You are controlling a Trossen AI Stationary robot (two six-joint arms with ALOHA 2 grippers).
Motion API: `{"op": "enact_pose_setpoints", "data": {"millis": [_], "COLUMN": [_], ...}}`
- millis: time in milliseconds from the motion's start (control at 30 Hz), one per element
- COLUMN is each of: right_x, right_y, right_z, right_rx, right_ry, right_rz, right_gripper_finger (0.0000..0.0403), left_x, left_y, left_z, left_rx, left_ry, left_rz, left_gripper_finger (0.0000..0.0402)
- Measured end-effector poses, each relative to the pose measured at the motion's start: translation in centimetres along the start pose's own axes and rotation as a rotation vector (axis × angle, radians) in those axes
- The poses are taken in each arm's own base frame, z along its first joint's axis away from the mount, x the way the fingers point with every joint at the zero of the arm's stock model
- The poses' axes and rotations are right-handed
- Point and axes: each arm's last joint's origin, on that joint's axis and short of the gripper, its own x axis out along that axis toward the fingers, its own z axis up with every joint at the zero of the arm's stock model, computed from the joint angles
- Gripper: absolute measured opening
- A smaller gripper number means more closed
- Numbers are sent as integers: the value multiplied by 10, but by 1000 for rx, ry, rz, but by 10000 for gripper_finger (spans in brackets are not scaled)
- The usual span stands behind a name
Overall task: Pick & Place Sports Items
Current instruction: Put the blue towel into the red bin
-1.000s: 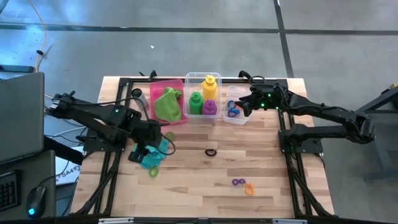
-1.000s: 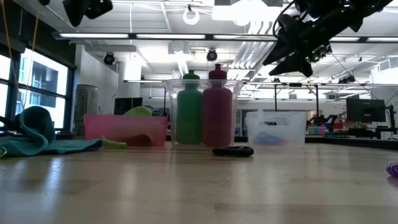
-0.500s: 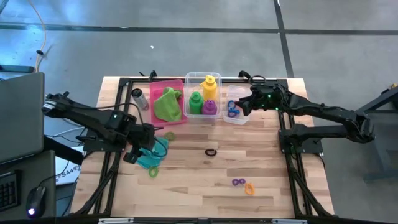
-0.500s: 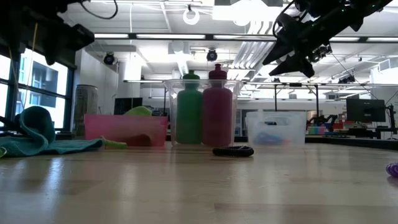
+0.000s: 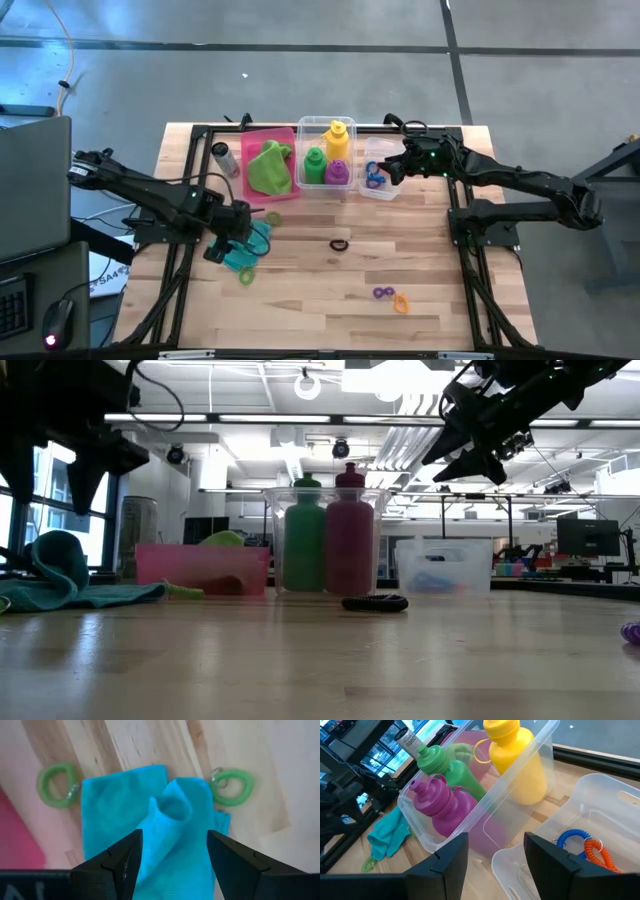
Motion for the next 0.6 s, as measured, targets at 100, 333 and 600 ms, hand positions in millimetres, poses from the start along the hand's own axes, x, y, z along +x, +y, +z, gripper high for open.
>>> {"op": "enact_pose_setpoints", "data": {"millis": [100, 333, 600], "right_x": [0, 0, 0], "right_y": [0, 0, 0], "right_z": [0, 0, 0], "right_rx": [0, 5, 7], "right_ry": [0, 0, -1], "right_rz": [0, 1, 6], "right_gripper_finger": [184, 184, 184], "left_x": [9, 15, 36], "left_y": [0, 2, 7], "left_z": [-4, 3, 6], "left_rx": [-8, 4, -110], "left_ry": [-3, -72, 45], "left_rz": [-8, 28, -21], "left_gripper_finger": [216, 216, 216]}}
